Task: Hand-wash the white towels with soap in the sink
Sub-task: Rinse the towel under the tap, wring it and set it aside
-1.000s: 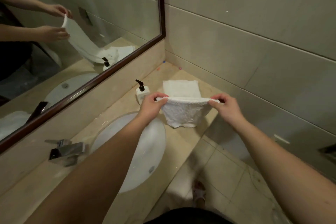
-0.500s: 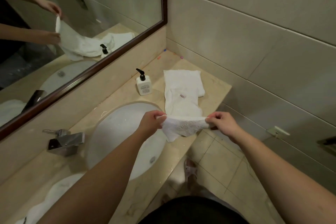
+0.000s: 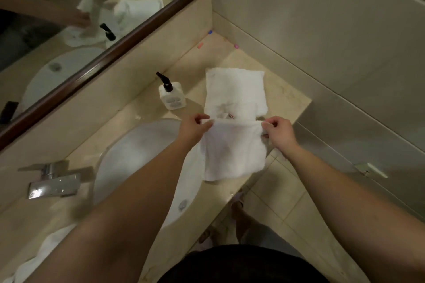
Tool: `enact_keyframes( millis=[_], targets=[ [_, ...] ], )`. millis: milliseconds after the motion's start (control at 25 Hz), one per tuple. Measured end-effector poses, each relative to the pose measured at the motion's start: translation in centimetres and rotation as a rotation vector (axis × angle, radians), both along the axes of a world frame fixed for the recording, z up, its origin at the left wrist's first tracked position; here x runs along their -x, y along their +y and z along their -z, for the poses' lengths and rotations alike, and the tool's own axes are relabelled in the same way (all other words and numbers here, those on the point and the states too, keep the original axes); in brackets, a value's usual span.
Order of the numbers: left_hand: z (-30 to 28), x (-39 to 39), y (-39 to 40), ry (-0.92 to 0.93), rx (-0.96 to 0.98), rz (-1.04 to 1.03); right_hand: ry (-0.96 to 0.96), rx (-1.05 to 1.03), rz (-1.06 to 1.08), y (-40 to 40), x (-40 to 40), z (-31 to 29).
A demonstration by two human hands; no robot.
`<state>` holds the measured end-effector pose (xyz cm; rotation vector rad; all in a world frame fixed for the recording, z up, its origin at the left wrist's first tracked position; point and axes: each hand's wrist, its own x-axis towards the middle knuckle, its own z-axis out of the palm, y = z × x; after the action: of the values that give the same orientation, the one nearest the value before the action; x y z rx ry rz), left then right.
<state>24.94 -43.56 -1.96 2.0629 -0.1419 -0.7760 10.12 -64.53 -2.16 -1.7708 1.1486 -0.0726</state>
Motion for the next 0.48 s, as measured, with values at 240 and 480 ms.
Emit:
enact_keyframes(
  millis=[240,480],
  targets=[
    [1.9,-5.1,-4.7,-0.012,-0.014,-0.08,-0.001,0.029,-0.017,-3.8,-5.7,2.0],
    [4.8,-4.2,-5.8,-0.069,-0.172,-0.195,0.036,-0.091,0.094,-4.0,-6.3,4.9]
  ],
)
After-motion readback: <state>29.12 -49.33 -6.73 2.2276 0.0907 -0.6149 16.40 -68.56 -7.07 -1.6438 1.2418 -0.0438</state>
